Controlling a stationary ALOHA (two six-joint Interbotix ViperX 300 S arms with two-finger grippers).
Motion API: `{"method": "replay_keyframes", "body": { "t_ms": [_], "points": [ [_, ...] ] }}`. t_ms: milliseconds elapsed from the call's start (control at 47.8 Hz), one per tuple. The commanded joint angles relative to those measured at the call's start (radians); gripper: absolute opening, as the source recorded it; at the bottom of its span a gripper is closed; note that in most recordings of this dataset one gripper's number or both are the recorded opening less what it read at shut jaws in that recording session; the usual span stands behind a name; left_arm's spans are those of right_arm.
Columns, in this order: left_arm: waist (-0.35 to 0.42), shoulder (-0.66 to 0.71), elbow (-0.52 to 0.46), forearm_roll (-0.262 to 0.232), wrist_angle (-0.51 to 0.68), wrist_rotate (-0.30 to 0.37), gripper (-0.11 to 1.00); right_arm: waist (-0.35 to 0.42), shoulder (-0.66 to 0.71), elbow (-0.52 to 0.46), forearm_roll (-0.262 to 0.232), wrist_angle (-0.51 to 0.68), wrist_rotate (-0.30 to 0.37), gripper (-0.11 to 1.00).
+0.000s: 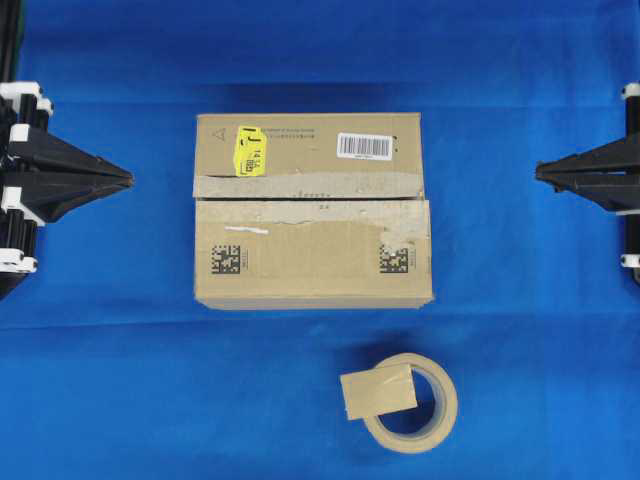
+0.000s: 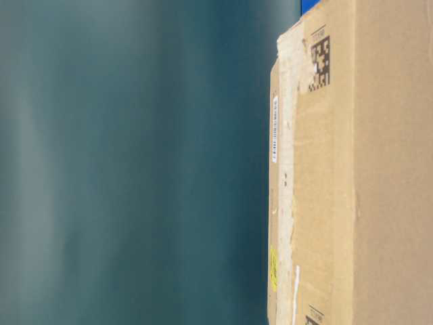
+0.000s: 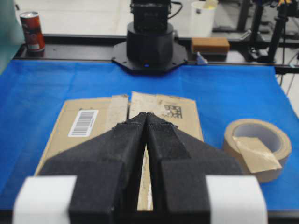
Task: Apply tape along the seams of the closed cardboard box to seal it securely.
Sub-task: 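Move the left gripper down to the pre-cut tape strip on the roll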
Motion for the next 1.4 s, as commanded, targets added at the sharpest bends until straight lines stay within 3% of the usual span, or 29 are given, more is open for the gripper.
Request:
{"method": "replay_keyframes", "body": {
  "t_ms": [0,188,272,334,460,648,732,941,1129,1380],
  "points": [
    [0.006,0.014,-0.018,-0.015,0.002,0.012,0.02,-0.002,0.008,-0.021,0.002,-0.008,0.002,0.01],
    [-0.021,0.051,-0.029,-0.012,-0.023,0.035,0.02,-0.008,0.018,-0.034,0.006,0.049,0.009,0.01],
    [-0.052,0.086,-0.034,-0.011,-0.063,0.097,0.02,-0.008,0.017,-0.035,0.011,0.049,0.011,0.01],
    [-0.081,0.115,-0.035,-0.012,-0.098,0.207,0.02,-0.008,0.017,-0.038,0.012,0.040,0.011,0.01],
    [-0.156,0.175,-0.048,-0.009,-0.164,0.351,0.02,-0.009,0.017,-0.043,0.011,0.026,0.011,0.01],
    [-0.278,0.291,-0.074,-0.015,-0.178,0.652,0.03,-0.017,0.023,-0.044,0.011,0.025,0.011,0.01],
    [-0.318,0.370,-0.095,-0.015,-0.179,0.772,0.15,-0.020,0.029,-0.044,0.011,0.020,0.011,0.01],
    [-0.350,0.584,-0.183,-0.015,-0.160,0.948,0.73,-0.021,0.054,-0.043,0.008,-0.017,0.009,0.01],
    [-0.368,0.824,-0.290,-0.015,-0.156,1.124,0.68,-0.020,0.078,-0.044,0.008,-0.025,0.008,0.01],
    [-0.394,1.014,-0.437,-0.028,-0.156,1.243,0.68,-0.020,0.094,-0.046,0.008,-0.035,0.008,0.01]
  ]
}}
